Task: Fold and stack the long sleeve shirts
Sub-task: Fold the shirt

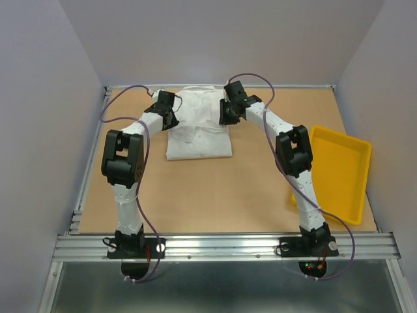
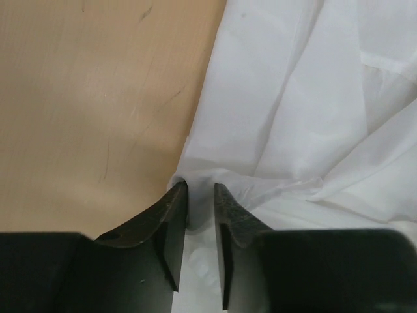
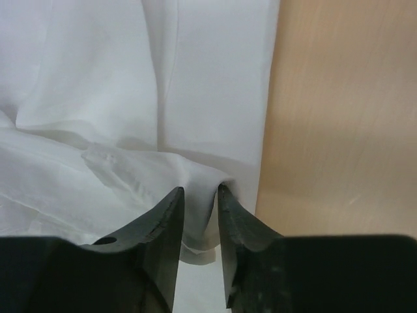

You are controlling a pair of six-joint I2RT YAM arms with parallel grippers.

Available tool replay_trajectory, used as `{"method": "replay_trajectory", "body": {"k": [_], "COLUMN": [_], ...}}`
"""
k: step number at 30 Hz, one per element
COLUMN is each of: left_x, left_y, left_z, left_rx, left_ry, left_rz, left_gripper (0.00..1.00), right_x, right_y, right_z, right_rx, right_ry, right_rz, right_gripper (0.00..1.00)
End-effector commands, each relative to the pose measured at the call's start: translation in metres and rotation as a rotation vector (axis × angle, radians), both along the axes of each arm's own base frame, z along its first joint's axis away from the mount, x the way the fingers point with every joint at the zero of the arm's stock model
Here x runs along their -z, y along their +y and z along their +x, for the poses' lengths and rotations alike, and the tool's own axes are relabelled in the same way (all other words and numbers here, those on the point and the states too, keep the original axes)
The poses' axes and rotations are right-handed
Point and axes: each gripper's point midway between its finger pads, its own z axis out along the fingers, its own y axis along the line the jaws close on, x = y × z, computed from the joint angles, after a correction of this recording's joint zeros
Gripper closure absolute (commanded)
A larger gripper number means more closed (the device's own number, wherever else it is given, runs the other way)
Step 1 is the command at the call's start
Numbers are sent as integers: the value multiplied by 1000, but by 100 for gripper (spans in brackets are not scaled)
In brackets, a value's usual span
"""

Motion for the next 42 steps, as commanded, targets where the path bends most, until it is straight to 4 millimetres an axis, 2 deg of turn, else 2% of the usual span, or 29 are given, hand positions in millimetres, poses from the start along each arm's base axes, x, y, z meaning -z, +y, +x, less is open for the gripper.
{"method": "replay_trajectory", "body": {"k": [1,3,4,5,6,7,8,9,10,11,12,13,14,15,16,17,18,19,20,21,23,24,30,32,34,36,37,39,42], "left_x": [-42,-57,-70,-78,-99,-111,-121,-144,-153,-163,-162,-180,-183,-183,-181,-163,-159,-166,-144,-149,-125,-120,-90,-87,-88,-88,-88,-86,-82], "left_y": [9,7,8,7,6,6,6,5,6,5,5,6,5,5,4,3,2,-1,-1,-2,-3,-2,-5,-5,-4,-2,-1,2,-1], "left_z": [28,33,35,36,36,36,35,30,26,23,15,7,1,-12,-20,-32,-40,-50,-64,-72,-90,-95,-125,-129,-133,-135,-137,-137,-136], "left_rx": [-16,-14,-18,-16,-15,-15,-17,-20,-18,-16,-13,-11,-15,-10,-8,-8,0,11,19,30,57,65,116,125,134,130,127,120,134], "left_ry": [-124,-156,-181,-197,-236,-258,-278,-321,-337,-358,-354,-388,-392,-387,-382,-341,-331,-349,-304,-322,-270,-263,-200,-194,-197,-200,-200,-199,-185], "left_rz": [26,14,10,4,-9,-15,-26,-48,-53,-66,-76,-92,-111,-124,-135,-142,-151,-163,-159,-166,-159,-153,-147,-142,-141,-131,-127,-116,-124], "left_gripper": [63,53,52,46,38,36,27,14,8,4,1,1,1,1,1,1,2,2,2,2,2,2,2,2,2,2,2,2,2], "right_x": [-53,-70,-77,-85,-103,-110,-119,-132,-141,-145,-135,-138,-148,-135,-138,-135,-131,-118,-113,-108,-93,-89,-55,-48,-47,-34,-37,-25,-28], "right_y": [-2,-9,-11,-14,-17,-18,-20,-22,-23,-19,-22,-17,-11,-9,-6,0,4,8,15,18,24,28,47,49,53,55,57,59,60], "right_z": [35,40,42,44,43,42,42,37,33,27,20,12,1,-10,-18,-27,-33,-42,-49,-53,-59,-61,-64,-61,-54,-49,-44,-38,-18], "right_rx": [32,52,57,67,68,66,58,46,32,-32,-54,-100,-156,-203,-231,-278,-305,-333,-360,-369,-395,-404,-458,-461,-466,-462,-458,-445,-406], "right_ry": [-155,-194,-209,-229,-260,-273,-295,-314,-329,-341,-322,-320,-324,-296,-295,-279,-267,-240,-229,-219,-189,-180,-124,-118,-128,-112,-126,-112,-153], "right_rz": [53,45,44,36,39,36,28,30,29,25,7,28,63,58,77,104,116,118,124,126,144,150,182,182,181,177,179,174,149], "right_gripper": [64,53,52,44,39,36,29,28,28,28,28,28,29,30,33,35,36,37,40,43,50,52,59,60,61,64,64,64,65]}}
